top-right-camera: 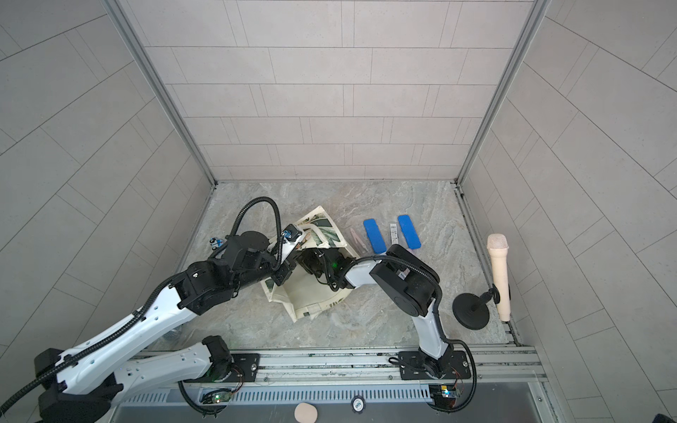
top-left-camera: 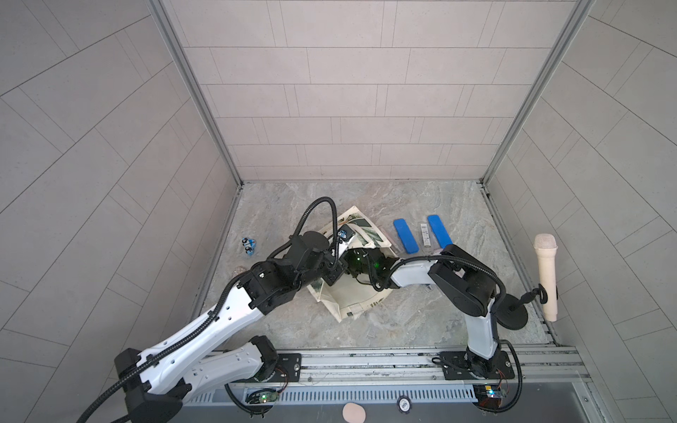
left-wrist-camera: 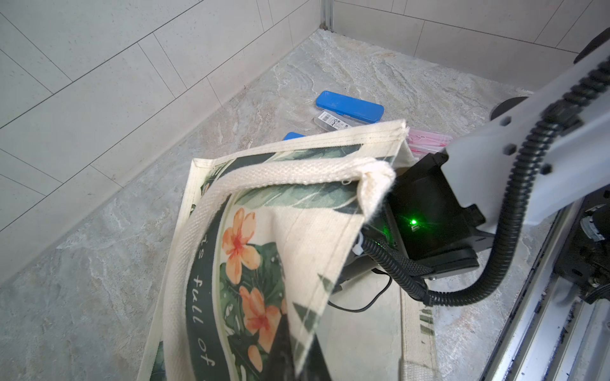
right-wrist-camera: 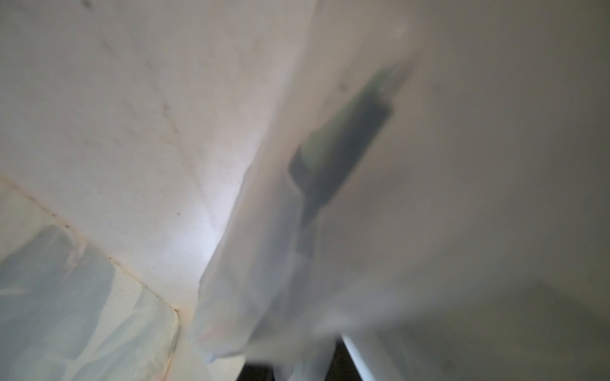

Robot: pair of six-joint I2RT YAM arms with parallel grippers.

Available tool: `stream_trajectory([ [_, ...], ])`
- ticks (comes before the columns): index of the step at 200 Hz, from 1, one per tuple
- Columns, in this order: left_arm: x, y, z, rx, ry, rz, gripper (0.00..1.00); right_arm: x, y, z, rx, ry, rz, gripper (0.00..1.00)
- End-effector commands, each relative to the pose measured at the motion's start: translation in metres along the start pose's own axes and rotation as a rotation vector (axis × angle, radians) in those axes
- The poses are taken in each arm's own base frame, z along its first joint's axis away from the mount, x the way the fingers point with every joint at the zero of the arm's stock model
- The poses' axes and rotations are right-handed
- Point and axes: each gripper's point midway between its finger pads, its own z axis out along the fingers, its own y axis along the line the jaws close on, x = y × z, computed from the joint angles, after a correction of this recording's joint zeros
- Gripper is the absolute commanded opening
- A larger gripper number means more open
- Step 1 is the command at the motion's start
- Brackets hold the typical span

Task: Take out the compass set from the canvas bag
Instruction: Pick up the compass set from the canvas bag, then place the compass set at the center of the board.

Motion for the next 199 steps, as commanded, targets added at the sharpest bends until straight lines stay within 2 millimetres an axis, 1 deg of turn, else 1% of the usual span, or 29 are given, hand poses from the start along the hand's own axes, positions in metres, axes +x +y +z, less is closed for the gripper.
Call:
stream_trajectory([
  [1, -0.021, 0.003, -0.012, -0.006, -0.077, -0.004, 0.00, -0.001, -0.002, -0.015, 0.028, -0.016, -0.044, 0.21],
  [18, -0.021, 0.005, -0.011, -0.020, -0.071, -0.004, 0.00, 0.002, 0.003, -0.027, 0.033, -0.003, -0.077, 0.21],
  [48, -0.013, 0.021, -0.006, -0.112, 0.013, -0.003, 0.00, 0.014, 0.016, -0.056, 0.074, 0.042, -0.190, 0.21],
  [56, -0.010, 0.024, -0.003, -0.134, 0.044, -0.001, 0.00, 0.018, 0.025, -0.067, 0.075, 0.049, -0.241, 0.21],
  [75, -0.006, 0.031, 0.003, -0.177, 0.092, 0.000, 0.00, 0.031, 0.033, -0.093, 0.124, 0.079, -0.351, 0.21],
  [99, -0.007, 0.036, 0.007, -0.209, 0.113, -0.005, 0.00, 0.044, 0.040, -0.129, 0.157, 0.091, -0.455, 0.21],
  [109, -0.007, 0.036, 0.008, -0.211, 0.114, -0.004, 0.00, 0.046, 0.043, -0.143, 0.158, 0.082, -0.476, 0.21],
  [126, -0.007, 0.036, 0.009, -0.207, 0.110, -0.007, 0.00, 0.040, 0.051, -0.175, 0.153, 0.035, -0.506, 0.21],
  [163, -0.006, 0.035, 0.008, -0.205, 0.101, -0.020, 0.00, 0.019, 0.071, -0.242, 0.162, -0.085, -0.564, 0.21],
  [179, -0.006, 0.036, 0.007, -0.210, 0.101, -0.022, 0.00, 0.010, 0.076, -0.268, 0.159, -0.143, -0.589, 0.21],
  [199, -0.006, 0.039, 0.002, -0.222, 0.099, -0.021, 0.00, -0.004, 0.077, -0.302, 0.143, -0.237, -0.584, 0.20],
])
